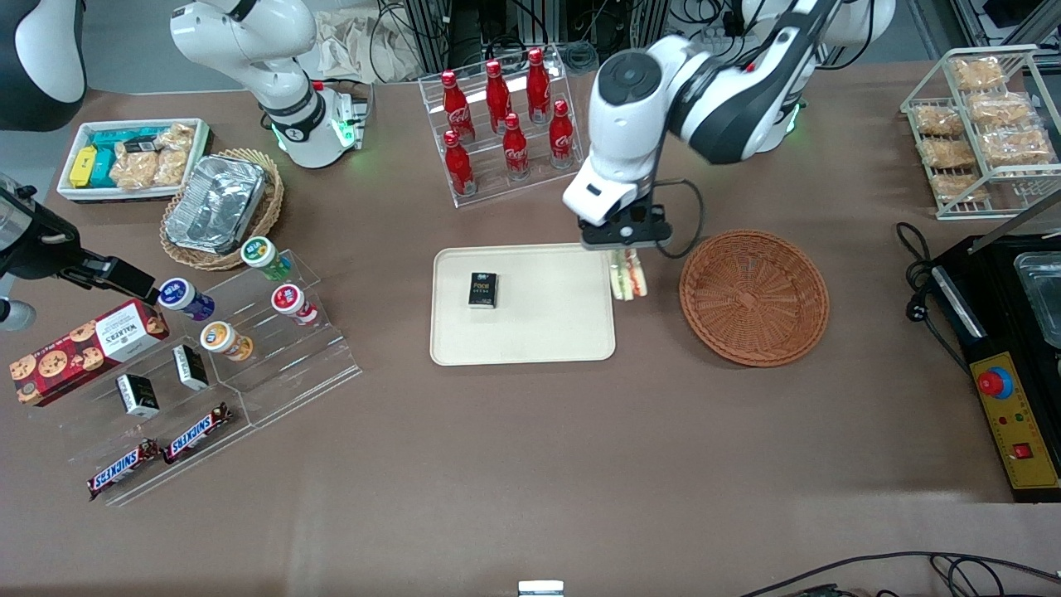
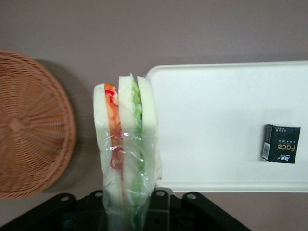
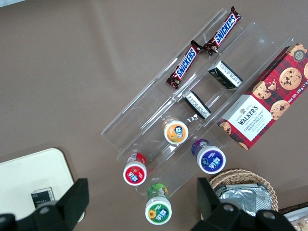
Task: Place sandwich from basket to tray
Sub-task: 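Lift the sandwich out of the basket and carry it toward the tray, then lower the sandwich onto the tray beside the black box and release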
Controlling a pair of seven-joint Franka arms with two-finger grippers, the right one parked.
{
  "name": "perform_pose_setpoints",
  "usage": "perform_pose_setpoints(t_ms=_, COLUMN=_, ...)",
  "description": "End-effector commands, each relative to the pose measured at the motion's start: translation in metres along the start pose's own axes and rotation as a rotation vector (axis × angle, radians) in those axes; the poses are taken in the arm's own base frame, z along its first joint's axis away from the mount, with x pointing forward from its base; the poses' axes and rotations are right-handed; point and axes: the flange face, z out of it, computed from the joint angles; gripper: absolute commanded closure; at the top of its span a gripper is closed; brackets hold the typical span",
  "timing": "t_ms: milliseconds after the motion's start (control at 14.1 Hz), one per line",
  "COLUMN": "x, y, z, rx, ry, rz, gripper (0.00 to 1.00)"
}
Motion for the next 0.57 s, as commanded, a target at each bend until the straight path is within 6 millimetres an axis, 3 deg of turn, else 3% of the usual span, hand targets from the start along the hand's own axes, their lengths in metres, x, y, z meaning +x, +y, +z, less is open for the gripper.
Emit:
perform_pose_setpoints(t_ms=0, x=0.0, y=0.016, z=0.043, rx=-0.028, ry=-0.004, rz=0.041, gripper=1.0)
perform_pose_setpoints(t_ms=284, x=-0.006, y=0.023, z=0.1, rx=-0.059, ry=-0.02, rz=0.121, gripper=1.0)
perform_pose_setpoints(t_ms=496, x=-0.007, y=0.026, z=0.128, rx=-0.069, ry=-0.028, rz=0.137, gripper=1.0)
